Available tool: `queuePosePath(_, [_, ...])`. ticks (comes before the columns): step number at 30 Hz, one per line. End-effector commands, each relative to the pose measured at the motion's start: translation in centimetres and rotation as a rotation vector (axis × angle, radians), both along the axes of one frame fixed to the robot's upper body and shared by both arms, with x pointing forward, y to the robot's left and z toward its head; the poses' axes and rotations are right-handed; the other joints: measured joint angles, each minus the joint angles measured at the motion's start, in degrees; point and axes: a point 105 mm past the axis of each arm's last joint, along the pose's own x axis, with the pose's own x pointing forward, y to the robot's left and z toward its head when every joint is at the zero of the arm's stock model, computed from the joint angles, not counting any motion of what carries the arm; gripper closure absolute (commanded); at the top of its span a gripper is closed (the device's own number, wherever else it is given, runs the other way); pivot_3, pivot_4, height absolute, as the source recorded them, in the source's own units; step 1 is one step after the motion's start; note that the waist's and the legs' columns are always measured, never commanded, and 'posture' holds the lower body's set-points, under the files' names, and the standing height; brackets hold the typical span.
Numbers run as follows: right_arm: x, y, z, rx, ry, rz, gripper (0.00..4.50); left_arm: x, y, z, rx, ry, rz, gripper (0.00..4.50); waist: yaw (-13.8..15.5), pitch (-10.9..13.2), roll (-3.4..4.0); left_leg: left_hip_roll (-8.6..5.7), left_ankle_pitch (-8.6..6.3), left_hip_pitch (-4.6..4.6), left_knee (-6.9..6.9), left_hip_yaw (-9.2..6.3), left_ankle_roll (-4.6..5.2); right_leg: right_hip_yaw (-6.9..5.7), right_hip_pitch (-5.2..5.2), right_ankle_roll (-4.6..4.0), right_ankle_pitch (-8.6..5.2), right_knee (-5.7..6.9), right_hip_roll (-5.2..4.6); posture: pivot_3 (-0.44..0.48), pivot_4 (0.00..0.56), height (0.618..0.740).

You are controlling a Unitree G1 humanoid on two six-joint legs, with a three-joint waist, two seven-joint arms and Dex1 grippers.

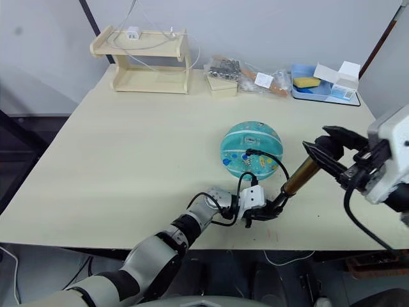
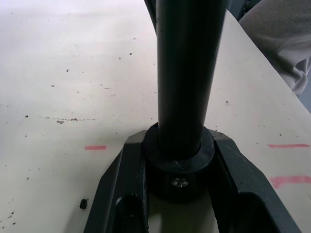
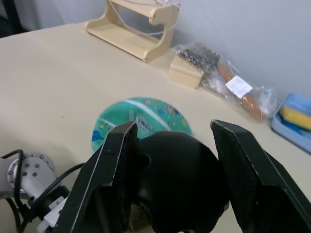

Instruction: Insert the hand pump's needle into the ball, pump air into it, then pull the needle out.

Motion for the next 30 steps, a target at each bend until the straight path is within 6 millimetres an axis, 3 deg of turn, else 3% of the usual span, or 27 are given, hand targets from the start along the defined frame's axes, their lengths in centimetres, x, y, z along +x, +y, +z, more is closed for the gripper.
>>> queuePosePath(1, [0.2,0.7,-7.1,-0.030,0.198,0.025,2.56,-2.0,2.0,-4.2,0.138,0.130,0.013,3.41,-0.05,-0.35,-0.34,0.02,0.00,0.05,-0.02,0.00,0.00,0.02,0.00,0.00,0.00,0.00,0.03,0.000,0.150,0.740])
queuePosePath(8, [0.1,2.3,-16.4,-0.005,0.359,0.039,2.56,-1.8,2.2,-4.0,0.137,0.127,0.021,3.41,-0.72,-0.97,-0.78,0.16,-0.03,0.24,-0.08,0.01,-0.02,0.12,0.04,-0.17,-0.08,-0.02,0.09,0.000,0.150,0.740])
queuePosePath(10, [-0.1,2.9,-17.8,-0.001,0.373,0.050,2.56,-1.7,2.2,-4.0,0.136,0.126,0.022,3.41,-0.92,-1.18,-0.86,0.17,-0.05,0.34,-0.12,-0.01,-0.04,0.12,0.09,-0.21,-0.07,-0.01,0.11,0.000,0.150,0.740])
queuePosePath(12, [-0.2,3.2,-17.9,-0.001,0.356,0.058,2.56,-1.6,2.3,-3.9,0.137,0.124,0.024,3.41,-1.22,-1.24,-0.93,0.21,-0.07,0.50,-0.15,0.01,-0.06,0.14,0.22,-0.18,-0.12,-0.02,0.11,0.000,0.150,0.740])
queuePosePath(22, [0.8,1.4,-7.1,0.039,0.036,0.015,2.56,-1.8,2.2,-4.1,0.142,0.122,0.021,3.41,-0.61,-0.96,-0.41,0.14,-0.08,0.59,-0.18,0.07,-0.09,0.19,0.23,-0.26,-0.11,0.01,-0.06,0.000,0.150,0.740])
queuePosePath(24, [0.5,0.9,-3.4,0.034,-0.060,0.010,2.56,-1.9,2.1,-4.2,0.144,0.124,0.018,3.41,-0.24,-0.70,-0.01,0.02,-0.10,0.35,-0.15,0.09,-0.05,0.20,0.09,-0.27,0.03,-0.02,-0.17,0.000,0.150,0.740])
queuePosePath(30, [-0.9,-0.1,4.9,0.039,-0.239,0.019,2.56,-2.1,2.0,-4.4,0.149,0.129,0.015,3.41,0.25,0.09,0.83,-0.22,-0.19,-0.15,0.03,0.19,0.14,0.27,-0.28,-0.05,0.17,-0.02,-0.16,0.000,0.150,0.740])
